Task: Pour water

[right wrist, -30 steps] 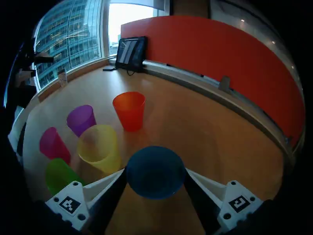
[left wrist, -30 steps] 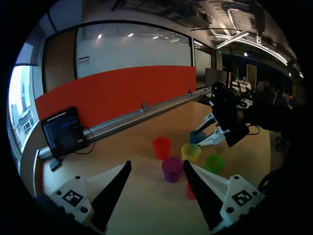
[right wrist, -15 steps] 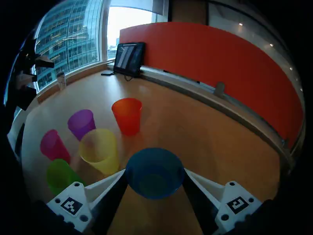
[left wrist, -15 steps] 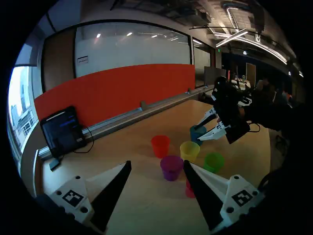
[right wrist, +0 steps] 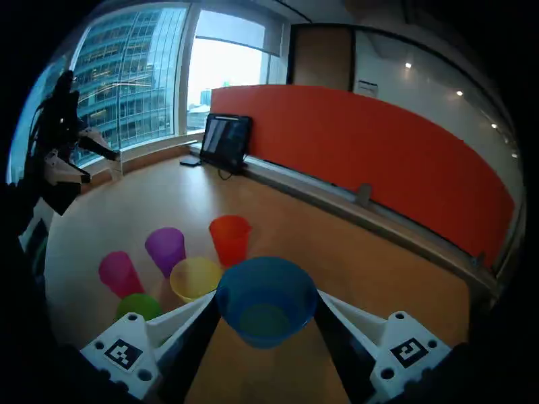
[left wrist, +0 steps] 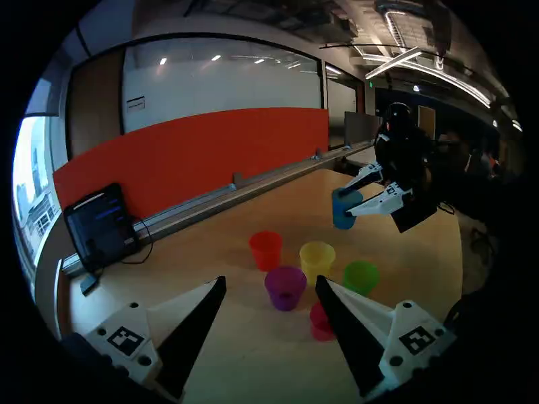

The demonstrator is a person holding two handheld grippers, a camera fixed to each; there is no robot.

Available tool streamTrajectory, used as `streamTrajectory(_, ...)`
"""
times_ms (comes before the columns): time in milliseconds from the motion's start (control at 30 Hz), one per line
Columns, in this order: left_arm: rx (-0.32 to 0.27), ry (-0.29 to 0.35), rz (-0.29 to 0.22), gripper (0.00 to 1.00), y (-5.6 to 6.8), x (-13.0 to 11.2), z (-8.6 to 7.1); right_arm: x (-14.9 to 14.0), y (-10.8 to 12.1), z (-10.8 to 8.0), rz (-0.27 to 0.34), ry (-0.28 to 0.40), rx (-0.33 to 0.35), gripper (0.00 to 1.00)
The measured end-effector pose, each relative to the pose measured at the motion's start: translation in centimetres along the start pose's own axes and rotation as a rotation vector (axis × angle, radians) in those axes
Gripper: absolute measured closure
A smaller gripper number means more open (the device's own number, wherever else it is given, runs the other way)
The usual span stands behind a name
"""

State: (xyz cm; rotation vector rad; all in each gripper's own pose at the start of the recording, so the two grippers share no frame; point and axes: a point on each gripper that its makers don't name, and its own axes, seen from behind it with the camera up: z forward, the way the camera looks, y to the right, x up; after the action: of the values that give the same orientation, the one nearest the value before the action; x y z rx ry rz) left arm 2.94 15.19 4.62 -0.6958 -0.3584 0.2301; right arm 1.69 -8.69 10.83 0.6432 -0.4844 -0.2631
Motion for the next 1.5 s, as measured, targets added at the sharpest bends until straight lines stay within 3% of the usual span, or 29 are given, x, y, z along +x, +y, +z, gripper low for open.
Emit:
streamTrajectory(267, -0.04, -0.023, 0.027, 0.01, 1.7, -0.7, 0.8, 3.8, -0.2, -3.3, -0.004, 0.122, -0.014, 0.07)
streamTrajectory(600, -0.072, -0.057, 0.045, 0.01, 3.0, -1.7, 1.8, 7.9, -0.4, -6.7, 0.005, 0.268, -0.022, 0.07)
streamTrajectory(1067, -0.149, -0.101, 0.088, 0.01, 5.5, -2.1, 2.8, 11.5, 0.1, -10.1, -0.016, 0.382, -0.045, 0.07)
streamTrajectory(1500, -0.233, -0.187, 0.159, 0.01, 8.7, -3.8, 5.4, 12.6, 0.2, -11.7, -0.039, 0.412, -0.052, 0.07)
